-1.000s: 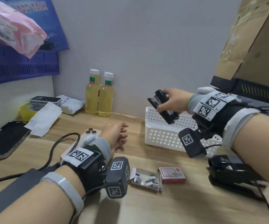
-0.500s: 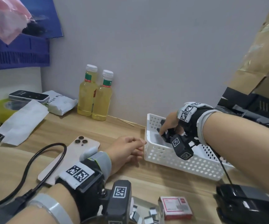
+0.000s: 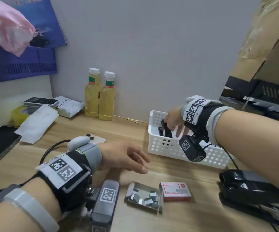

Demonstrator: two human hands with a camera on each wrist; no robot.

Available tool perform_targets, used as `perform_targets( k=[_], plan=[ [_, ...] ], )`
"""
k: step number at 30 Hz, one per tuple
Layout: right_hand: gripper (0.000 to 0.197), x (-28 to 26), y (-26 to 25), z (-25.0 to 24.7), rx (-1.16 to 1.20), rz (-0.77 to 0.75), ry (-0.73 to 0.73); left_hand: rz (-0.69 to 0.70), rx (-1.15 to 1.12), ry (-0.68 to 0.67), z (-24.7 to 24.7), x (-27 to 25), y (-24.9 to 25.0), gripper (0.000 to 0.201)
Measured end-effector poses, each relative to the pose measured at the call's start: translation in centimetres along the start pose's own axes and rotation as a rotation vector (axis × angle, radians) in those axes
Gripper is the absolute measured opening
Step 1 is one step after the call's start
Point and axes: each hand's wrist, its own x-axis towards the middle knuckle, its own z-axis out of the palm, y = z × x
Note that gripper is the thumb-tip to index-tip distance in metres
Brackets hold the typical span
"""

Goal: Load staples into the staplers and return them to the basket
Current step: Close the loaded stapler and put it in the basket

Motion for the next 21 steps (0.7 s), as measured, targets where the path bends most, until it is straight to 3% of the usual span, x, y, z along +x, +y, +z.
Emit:
perform_targets(
  k=[4, 8, 11, 15, 18, 21],
  plan=[
    [0.045, -0.3, 0.9, 1.1, 0.070, -0.046, -0.011, -0.184, 0.424, -0.107, 0.2, -1.8, 2.9, 0.047],
    [0.048, -1.6, 2.1, 1.4, 0.142, -0.046, -0.037, -0.288, 0.496, -0.162, 2.2, -2.4, 4.8, 0.058],
    [0.049, -3.6, 3.4, 1.8, 0.221, -0.116, 0.028, -0.258, 0.542, -0.131, 4.7, -1.7, 5.9, 0.072],
    [0.039, -7.5, 5.9, 2.5, 0.298, -0.280, 0.323, -0.229, 0.567, -0.156, 7.3, -0.8, 7.0, 0.074],
    [0.031, -11.6, 8.8, 3.6, 0.373, -0.310, 0.309, -0.192, 0.565, -0.205, 9.7, -0.4, 8.0, 0.068],
    [0.024, -16.4, 12.3, 5.1, 0.203, -0.275, 0.220, -0.141, 0.631, -0.264, 12.4, -0.1, 9.5, 0.068]
  ],
)
